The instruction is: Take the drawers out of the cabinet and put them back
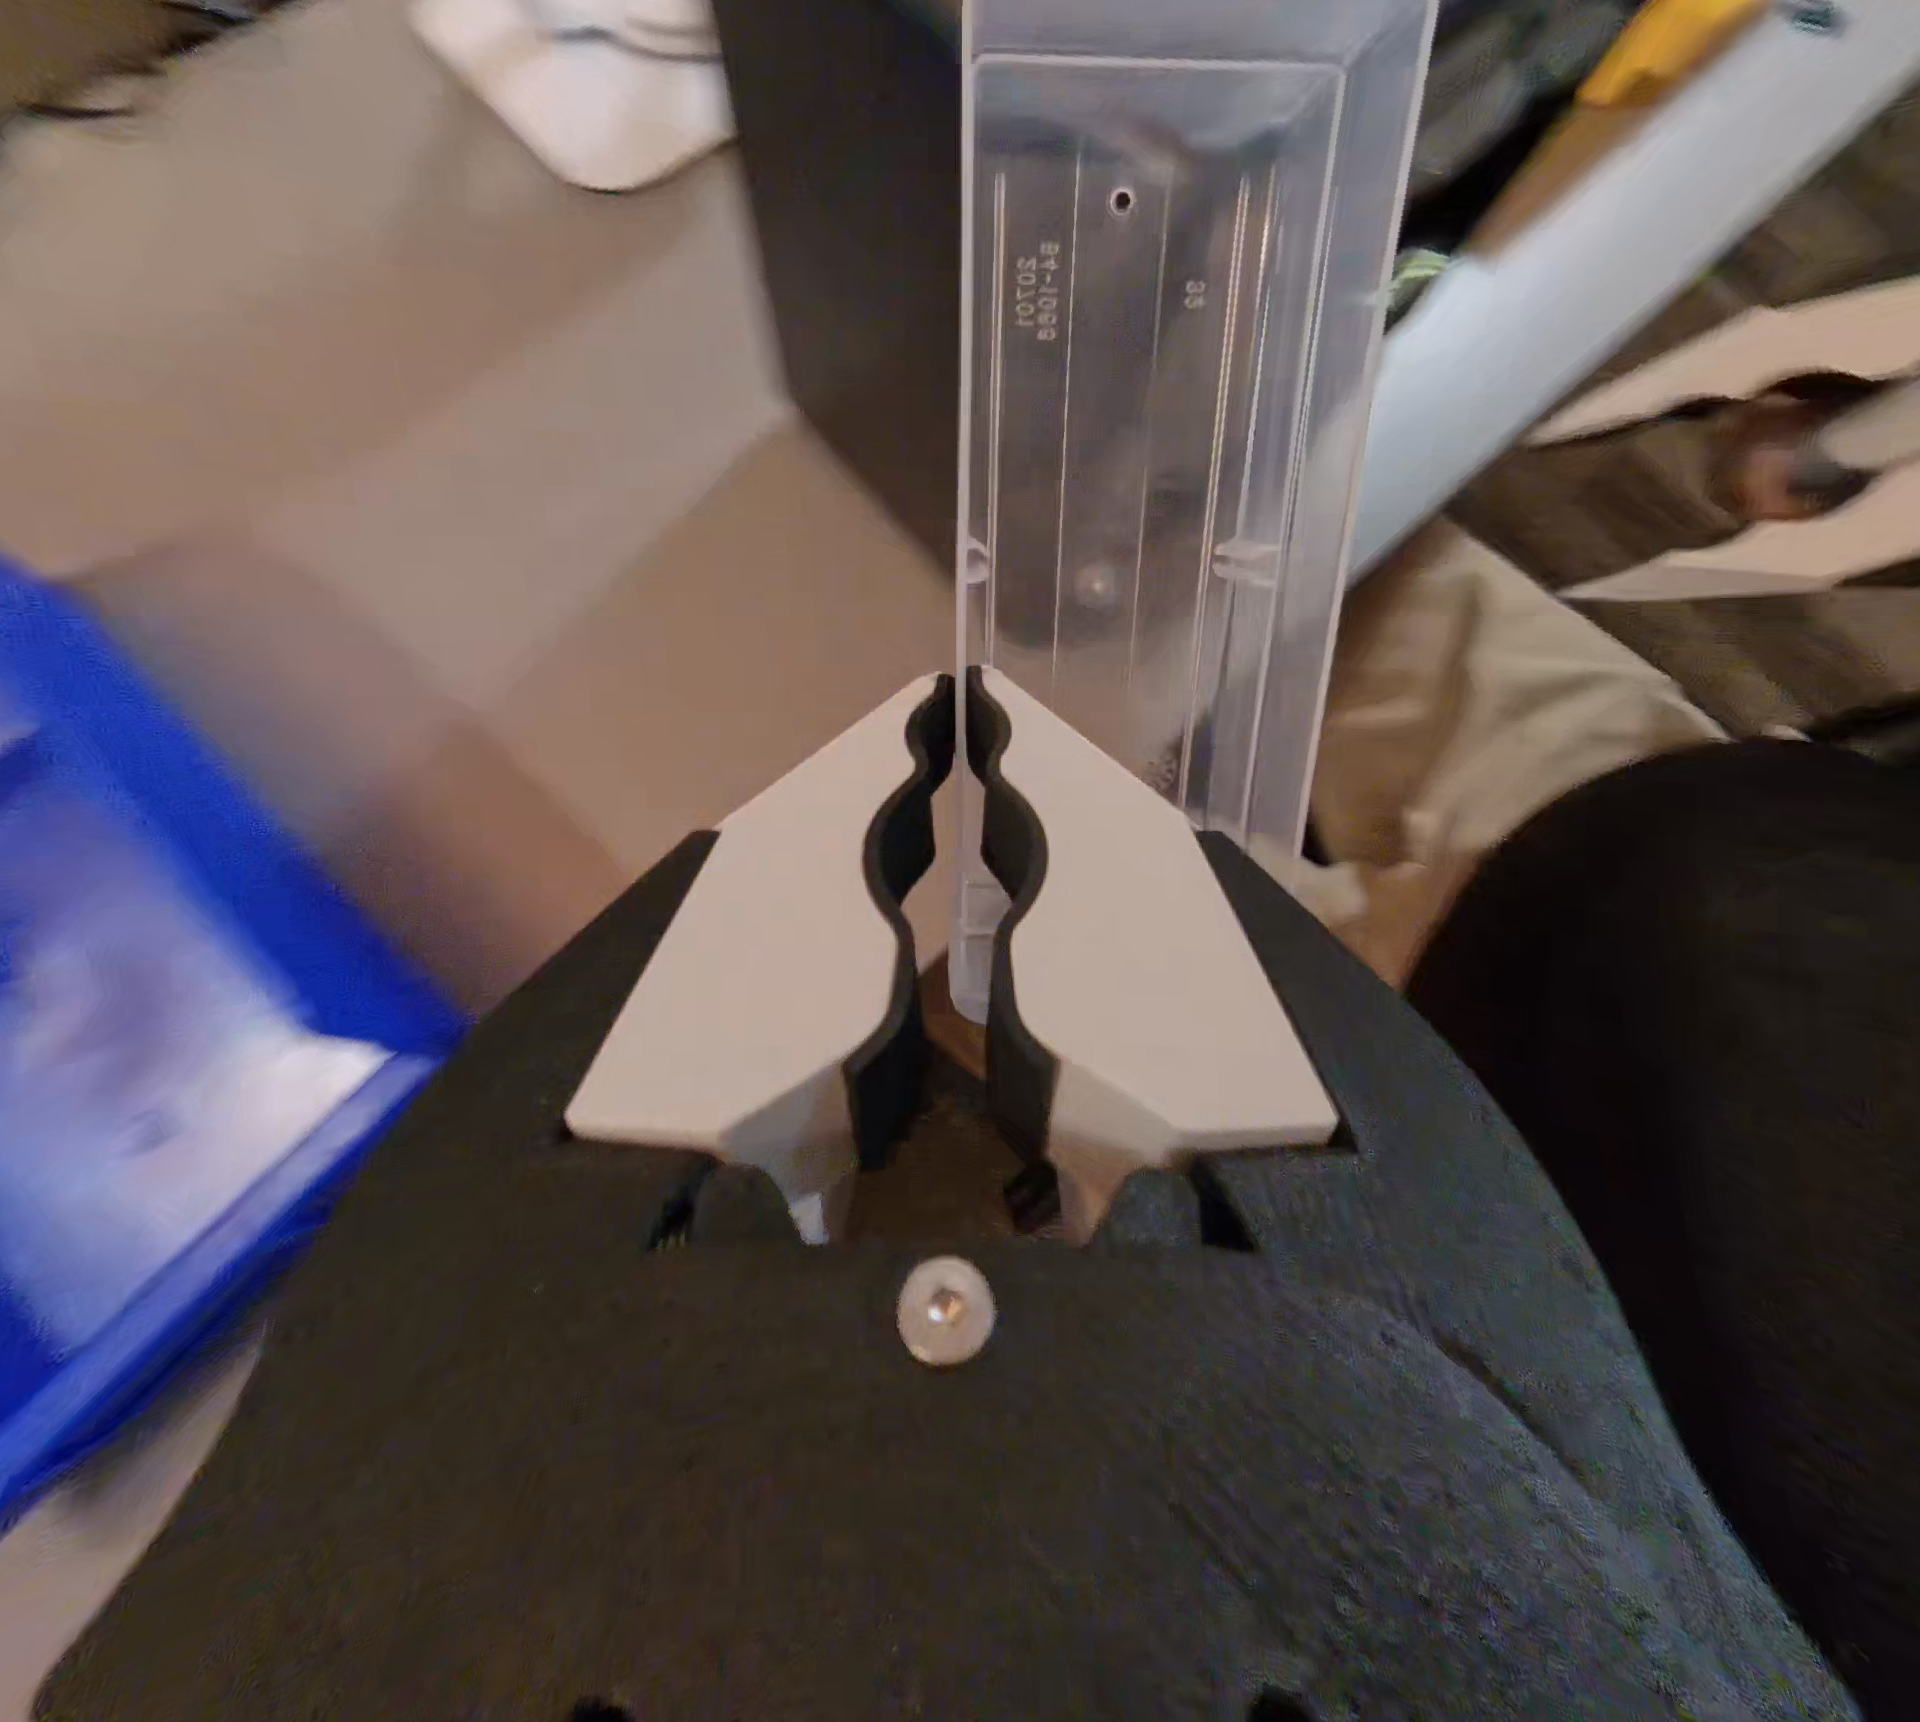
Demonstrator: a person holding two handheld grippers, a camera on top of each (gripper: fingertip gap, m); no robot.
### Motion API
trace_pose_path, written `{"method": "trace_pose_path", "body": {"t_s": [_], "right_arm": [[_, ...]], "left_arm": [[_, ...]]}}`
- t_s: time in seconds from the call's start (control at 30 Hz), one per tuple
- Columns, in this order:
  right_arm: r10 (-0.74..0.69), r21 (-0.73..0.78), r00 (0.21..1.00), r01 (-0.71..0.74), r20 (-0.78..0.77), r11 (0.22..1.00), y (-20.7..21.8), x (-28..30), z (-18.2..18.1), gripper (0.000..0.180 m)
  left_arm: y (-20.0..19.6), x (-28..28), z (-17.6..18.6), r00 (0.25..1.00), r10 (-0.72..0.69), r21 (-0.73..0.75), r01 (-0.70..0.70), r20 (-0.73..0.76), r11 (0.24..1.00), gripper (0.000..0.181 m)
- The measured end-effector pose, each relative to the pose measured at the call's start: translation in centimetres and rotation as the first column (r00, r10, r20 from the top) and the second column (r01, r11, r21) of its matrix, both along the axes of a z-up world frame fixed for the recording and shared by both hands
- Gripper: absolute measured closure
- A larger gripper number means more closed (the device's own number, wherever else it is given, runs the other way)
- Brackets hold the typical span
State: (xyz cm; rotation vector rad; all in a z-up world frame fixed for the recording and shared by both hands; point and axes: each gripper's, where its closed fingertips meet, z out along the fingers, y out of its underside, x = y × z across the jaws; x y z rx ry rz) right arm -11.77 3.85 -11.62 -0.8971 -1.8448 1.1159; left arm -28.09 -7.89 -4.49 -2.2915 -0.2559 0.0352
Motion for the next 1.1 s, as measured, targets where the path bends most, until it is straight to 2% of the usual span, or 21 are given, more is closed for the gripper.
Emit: {"method": "trace_pose_path", "body": {"t_s": [0.17,0.3,0.43,0.5,0.57,0.63,0.7,0.77,0.8,0.93,1.0,1.03,1.1], "right_arm": [[0.042,0.004,0.995,-0.042,-0.090,0.999,-2.1,2.2,2.8,0.139],[0.083,0.014,0.991,-0.082,-0.101,0.997,-5.0,3.6,3.3,0.138],[0.094,0.124,0.995,-0.089,-0.031,0.988,-7.2,3.9,1.3,0.139],[0.083,0.224,0.994,-0.098,0.077,0.970,-7.6,4.0,-1.1,0.150],[0.062,0.268,0.977,-0.117,0.206,0.956,-8.0,4.3,-3.5,0.152],[-0.032,0.314,0.953,-0.068,0.303,0.947,-7.3,4.2,-5.3,0.147],[-0.161,0.437,0.929,-0.001,0.334,0.900,-5.4,3.9,-6.7,0.139],[-0.219,0.507,0.912,0.014,0.348,0.862,-4.3,4.0,-7.6,0.150],[-0.218,0.513,0.907,0.003,0.361,0.859,-4.3,4.1,-7.9,0.163],[-0.234,0.562,0.896,-0.020,0.376,0.827,-3.4,4.3,-8.6,0.165],[-0.198,0.540,0.902,-0.045,0.383,0.841,-3.4,4.5,-8.2,0.166],[-0.172,0.516,0.905,-0.060,0.389,0.854,-3.4,4.5,-7.9,0.166],[-0.101,0.436,0.904,-0.100,0.415,0.894,-3.4,4.9,-7.1,0.168]], "left_arm": [[3.6,9.7,-4.3,0.976,-0.151,0.014,0.151,0.155,0.988,0.181],[6.1,13.7,-7.5,0.968,-0.111,0.041,0.105,0.226,0.994,0.181],[8.0,16.3,-12.4,0.950,-0.054,-0.019,0.063,0.306,0.998,0.181],[8.7,16.7,-13.8,0.956,-0.028,-0.036,0.040,0.292,0.999,0.181],[9.6,17.0,-14.2,0.954,-0.009,-0.029,0.019,0.300,0.999,0.181],[10.6,17.2,-14.1,0.956,0.001,-0.006,0.001,0.294,1.000,0.181],[11.4,17.7,-14.1,0.958,-0.005,0.008,0.003,0.286,1.000,0.181],[12.2,17.7,-14.1,0.962,0.004,0.020,-0.010,0.274,1.000,0.180],[12.5,17.7,-14.0,0.961,0.002,0.025,-0.009,0.277,1.000,0.181],[13.1,17.7,-14.0,0.946,-0.004,0.039,-0.009,0.325,0.999,0.180],[13.1,17.7,-13.8,0.936,-0.028,0.052,0.010,0.350,0.999,0.179],[13.0,17.8,-13.7,0.929,-0.046,0.060,0.026,0.368,0.998,0.174],[12.8,18.2,-13.1,0.901,-0.098,0.091,0.065,0.423,0.994,0.147]]}}
